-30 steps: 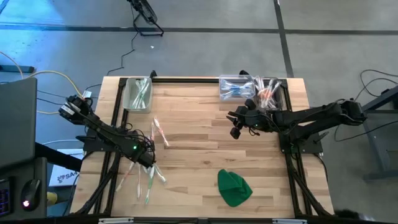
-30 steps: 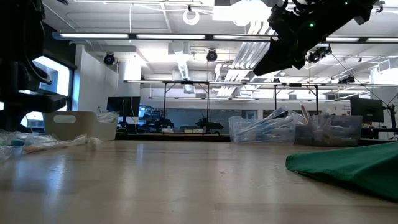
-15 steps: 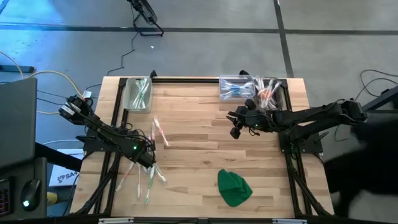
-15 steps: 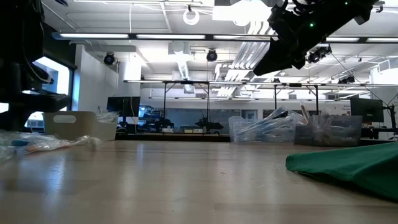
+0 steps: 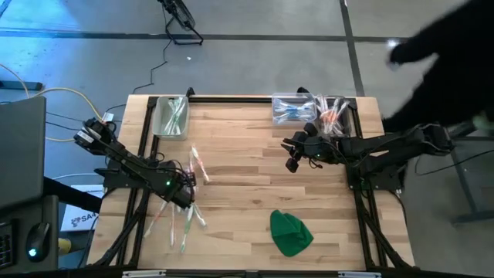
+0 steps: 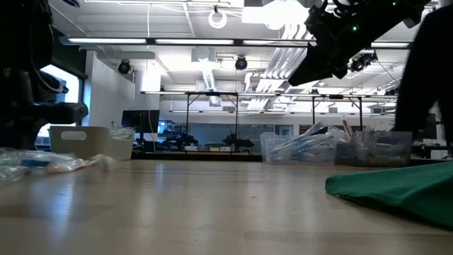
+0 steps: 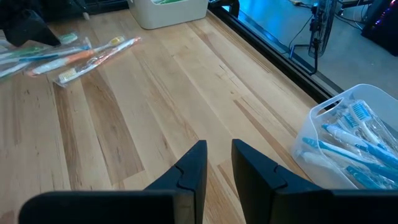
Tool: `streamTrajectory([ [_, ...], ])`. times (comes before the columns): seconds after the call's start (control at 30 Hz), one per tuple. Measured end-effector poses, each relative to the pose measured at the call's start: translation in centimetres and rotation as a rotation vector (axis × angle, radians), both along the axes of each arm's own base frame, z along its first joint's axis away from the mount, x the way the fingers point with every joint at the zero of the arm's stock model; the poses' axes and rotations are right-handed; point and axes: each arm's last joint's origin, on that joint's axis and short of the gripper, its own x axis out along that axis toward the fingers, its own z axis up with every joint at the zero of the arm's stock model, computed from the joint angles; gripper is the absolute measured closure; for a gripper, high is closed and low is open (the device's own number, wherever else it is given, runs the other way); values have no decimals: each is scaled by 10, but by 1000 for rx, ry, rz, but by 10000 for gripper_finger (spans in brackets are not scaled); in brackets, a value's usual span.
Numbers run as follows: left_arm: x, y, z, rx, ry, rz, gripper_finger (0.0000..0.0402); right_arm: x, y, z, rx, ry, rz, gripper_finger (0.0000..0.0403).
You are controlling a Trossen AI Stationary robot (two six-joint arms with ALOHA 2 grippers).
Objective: Pick & Place Toothbrushes
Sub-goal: Put the green toothbrush into the gray bin
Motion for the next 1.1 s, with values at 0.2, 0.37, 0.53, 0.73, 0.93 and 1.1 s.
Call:
streamTrajectory([
  [0.2,7,-1,24,122,33,-58,397,0,0,0,-3,2,1,337],
  [0.37,11,-1,59,234,114,-104,398,0,0,0,-14,7,8,337],
  [0.53,15,1,100,427,128,-172,399,0,0,0,-14,7,8,337],
  [0.73,23,14,128,726,-2,-338,400,0,0,0,-14,5,8,337],
  [0.93,28,36,134,858,28,-314,400,0,0,1,-12,0,8,337],
  [1.1,33,53,135,911,101,-288,400,0,0,1,-13,-1,8,337],
])
